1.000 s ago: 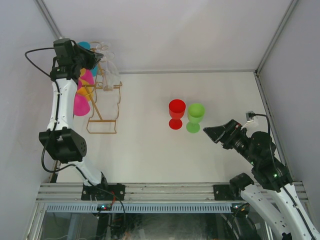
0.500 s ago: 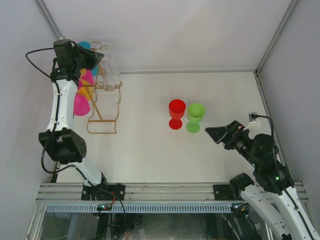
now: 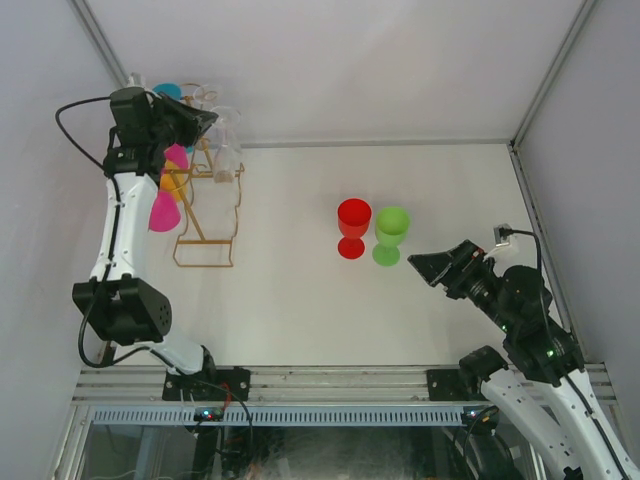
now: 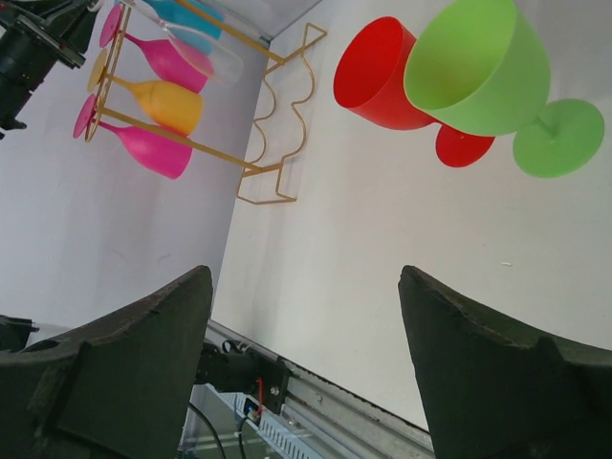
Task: Take the wine glass off the wine glass rack
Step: Pick up the wine glass from the wine rack, then place the wine glass at the center of the board.
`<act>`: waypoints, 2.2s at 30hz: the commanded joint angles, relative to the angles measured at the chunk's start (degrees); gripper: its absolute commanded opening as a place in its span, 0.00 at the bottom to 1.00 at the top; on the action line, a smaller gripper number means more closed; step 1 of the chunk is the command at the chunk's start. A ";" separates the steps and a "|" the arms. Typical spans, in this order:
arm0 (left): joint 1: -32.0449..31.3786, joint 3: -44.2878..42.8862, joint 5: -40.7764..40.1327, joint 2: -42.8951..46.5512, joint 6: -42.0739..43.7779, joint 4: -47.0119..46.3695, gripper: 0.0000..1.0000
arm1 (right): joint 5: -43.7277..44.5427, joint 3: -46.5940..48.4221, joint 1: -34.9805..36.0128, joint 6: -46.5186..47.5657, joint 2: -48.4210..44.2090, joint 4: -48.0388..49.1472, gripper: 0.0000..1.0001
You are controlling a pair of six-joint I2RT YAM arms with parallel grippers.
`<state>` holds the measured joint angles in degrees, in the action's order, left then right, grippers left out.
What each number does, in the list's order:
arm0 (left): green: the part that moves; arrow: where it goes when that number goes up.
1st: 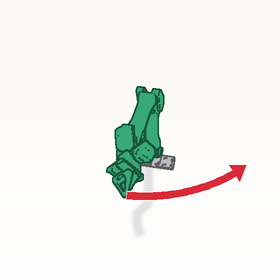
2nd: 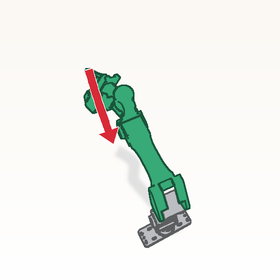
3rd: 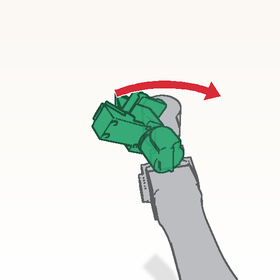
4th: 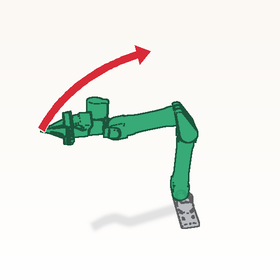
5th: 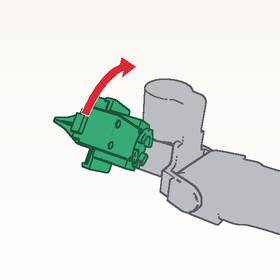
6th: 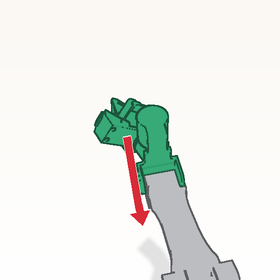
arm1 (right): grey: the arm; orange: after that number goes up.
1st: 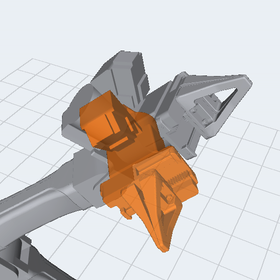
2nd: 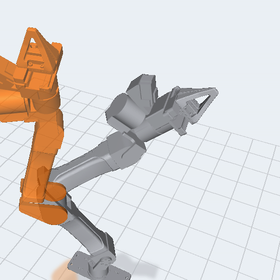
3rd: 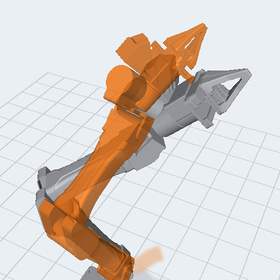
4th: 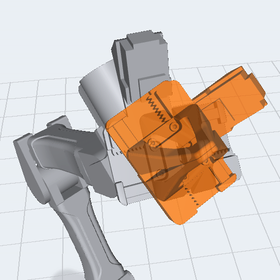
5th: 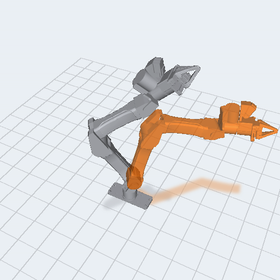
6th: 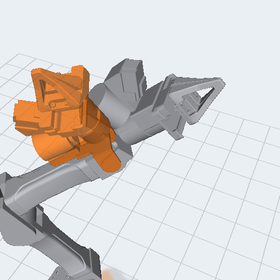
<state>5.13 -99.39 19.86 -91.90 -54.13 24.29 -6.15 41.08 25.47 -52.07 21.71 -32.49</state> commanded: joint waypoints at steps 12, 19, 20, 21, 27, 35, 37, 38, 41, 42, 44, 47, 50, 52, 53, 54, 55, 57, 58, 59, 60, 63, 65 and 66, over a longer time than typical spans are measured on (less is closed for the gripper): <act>-10.15 1.56 13.62 8.43 12.90 -5.95 0.00 | 0.69 -0.23 -0.20 1.72 -0.27 8.29 0.78; -17.14 12.99 13.14 19.45 20.23 -7.84 0.00 | -2.38 0.04 -0.22 0.32 0.17 11.47 0.78; -18.08 15.35 12.99 21.32 20.00 -8.76 0.00 | -3.32 0.04 -0.25 -0.16 0.31 12.01 0.78; -18.99 18.06 13.25 23.06 19.68 -10.07 0.00 | -4.91 0.02 -0.21 -0.43 0.67 12.86 0.78; -21.23 32.39 15.52 33.68 23.41 -12.70 0.00 | -14.72 -0.09 -0.05 -2.39 2.38 20.39 0.72; -29.05 49.00 13.99 47.02 17.72 -20.07 0.00 | -21.66 -0.08 1.24 -4.24 7.38 24.41 0.80; -32.06 53.47 11.49 49.98 14.36 -23.37 0.00 | -21.73 -0.12 2.91 -4.35 8.87 25.42 0.81; -34.11 55.45 10.01 51.55 13.00 -24.64 0.00 | -21.79 -0.12 3.76 -4.30 9.54 25.98 0.81; -37.92 59.93 5.04 55.61 9.72 -28.09 0.00 | -22.37 -0.12 6.29 -3.41 11.65 27.95 0.76; -38.78 61.29 4.46 56.62 8.65 -29.70 0.00 | -22.44 -0.06 7.06 -3.25 12.27 28.67 0.75; -40.18 62.62 4.08 57.62 7.44 -31.34 0.00 | -22.16 -0.12 8.56 -3.05 13.78 30.20 0.75; -41.21 62.90 5.38 57.64 7.47 -31.37 0.00 | -22.35 -0.12 10.40 -3.39 15.75 33.01 0.74; -41.41 63.98 5.85 57.44 7.27 -33.13 0.00 | -22.52 -0.12 11.82 -3.78 17.48 35.39 0.55; -41.50 64.84 6.49 57.40 6.48 -35.25 0.00 | -23.06 -0.12 12.41 -4.14 18.57 36.08 0.51; -41.72 65.05 6.79 57.22 5.97 -36.11 0.00 | -23.15 -0.10 12.67 -4.58 19.03 36.29 0.51; -41.96 65.14 6.81 56.99 5.75 -36.53 0.00 | -23.24 -0.10 12.93 -4.89 19.42 36.54 0.51; -42.26 65.20 6.67 56.82 5.63 -36.72 0.00 | -23.38 -0.11 13.26 -4.96 19.74 36.92 0.51; -42.79 65.11 6.60 56.62 5.68 -36.98 0.00 | -23.08 -0.11 14.07 -4.87 20.26 37.22 0.51; -42.95 65.11 6.55 56.55 5.71 -36.99 0.00 | -22.74 -0.12 14.42 -4.76 20.56 37.31 0.51; -43.00 65.04 6.59 56.53 5.70 -36.95 0.00 | -22.49 -0.12 14.65 -4.67 20.81 37.36 0.52; -43.08 65.01 6.60 56.48 5.70 -36.95 0.00 | -22.37 -0.11 14.87 -4.62 21.09 37.50 0.52; -43.26 64.83 6.86 56.05 5.67 -37.05 0.00 | -20.68 -0.08 15.81 -5.78 22.64 38.65 0.47; -43.44 64.76 6.46 55.95 5.78 -37.03 0.00 | -19.98 -0.11 16.56 -7.08 23.81 40.79 0.45; -43.52 64.81 6.16 56.09 5.80 -37.07 0.00 | -20.04 -0.10 17.06 -7.35 24.44 42.03 0.44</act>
<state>-37.76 -34.41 26.50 -36.07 -47.55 -8.29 -27.92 40.49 40.95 -57.25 44.51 2.74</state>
